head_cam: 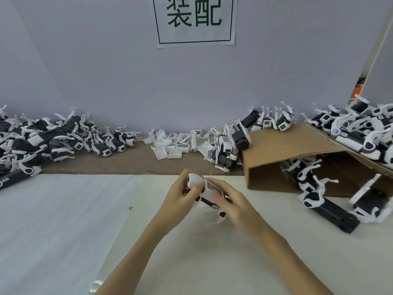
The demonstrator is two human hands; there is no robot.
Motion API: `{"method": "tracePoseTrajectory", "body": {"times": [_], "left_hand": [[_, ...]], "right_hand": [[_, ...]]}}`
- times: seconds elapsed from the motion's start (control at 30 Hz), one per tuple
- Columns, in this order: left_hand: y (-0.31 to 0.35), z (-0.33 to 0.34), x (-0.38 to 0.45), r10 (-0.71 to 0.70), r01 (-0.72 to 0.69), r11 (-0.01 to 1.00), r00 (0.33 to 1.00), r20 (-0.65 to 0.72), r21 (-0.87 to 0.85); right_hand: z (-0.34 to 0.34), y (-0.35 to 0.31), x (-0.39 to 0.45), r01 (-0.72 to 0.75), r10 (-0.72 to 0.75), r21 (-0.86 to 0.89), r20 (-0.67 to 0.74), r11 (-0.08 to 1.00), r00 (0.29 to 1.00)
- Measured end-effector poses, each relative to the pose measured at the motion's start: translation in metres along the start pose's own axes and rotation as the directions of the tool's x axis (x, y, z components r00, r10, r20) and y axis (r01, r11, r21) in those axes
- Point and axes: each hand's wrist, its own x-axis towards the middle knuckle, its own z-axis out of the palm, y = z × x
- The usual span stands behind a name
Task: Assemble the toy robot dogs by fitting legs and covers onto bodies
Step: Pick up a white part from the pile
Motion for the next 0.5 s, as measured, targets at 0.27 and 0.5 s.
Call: {"method": "tracePoseTrajectory", "body": {"times": [0.27,0.5], "left_hand": [[0.0,-0.025,-0.002,0.108,-0.159,0.939,0.978,0.179,0.304],[-0.009,-0.033,-0.001,0.125,-0.145,0.899,0.989,0.076,0.414]], "right_hand": [[-0.011,-0.001,-0.004,-0.071,0.075,-0.042,0.094,0.997,0.993],[0.002,0.011,0.002,0.268,-0.488,-0.691,-0.141,0.672,0.861]]}}
